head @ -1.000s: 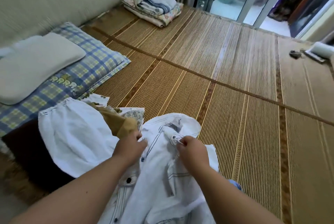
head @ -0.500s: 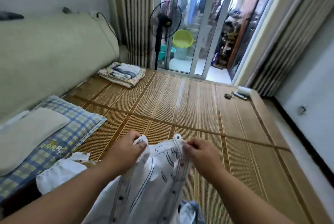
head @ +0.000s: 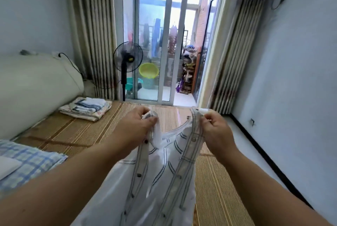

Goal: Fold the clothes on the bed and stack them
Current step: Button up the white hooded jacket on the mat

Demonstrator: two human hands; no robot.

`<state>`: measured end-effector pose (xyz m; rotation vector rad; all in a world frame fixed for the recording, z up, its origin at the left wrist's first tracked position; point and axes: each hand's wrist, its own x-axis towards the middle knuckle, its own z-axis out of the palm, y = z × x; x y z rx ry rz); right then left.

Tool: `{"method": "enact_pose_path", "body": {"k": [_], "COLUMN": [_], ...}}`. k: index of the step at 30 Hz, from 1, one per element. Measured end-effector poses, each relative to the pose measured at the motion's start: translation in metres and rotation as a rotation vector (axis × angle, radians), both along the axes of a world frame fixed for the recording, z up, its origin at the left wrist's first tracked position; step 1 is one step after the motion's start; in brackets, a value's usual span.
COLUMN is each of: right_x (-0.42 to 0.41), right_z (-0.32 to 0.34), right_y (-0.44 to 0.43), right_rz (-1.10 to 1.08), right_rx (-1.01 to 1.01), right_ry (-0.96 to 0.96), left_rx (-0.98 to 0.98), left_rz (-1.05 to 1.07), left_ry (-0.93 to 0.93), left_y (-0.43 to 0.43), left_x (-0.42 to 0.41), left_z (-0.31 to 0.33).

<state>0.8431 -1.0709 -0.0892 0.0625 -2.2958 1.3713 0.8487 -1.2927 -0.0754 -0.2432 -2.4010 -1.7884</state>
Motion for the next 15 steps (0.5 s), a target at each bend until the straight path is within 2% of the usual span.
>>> {"method": "enact_pose_path", "body": {"k": [6,15], "right_x": [0.021,0.028], "right_z": [0.035,0.044], "right_y": [0.108,0.244], "right_rz": [-0.072,-0.071], "right_rx": [-0.080,-0.059], "right_ry": [0.048,0.006], "left_rx": [0.020,0.090], "left_rz": [-0.050,0.144], "left_ry": [0.013,-0.029], "left_y": [0.099,0.237], "left_x": [0.018,0.022], "left_z": [0.028,0.019]}}
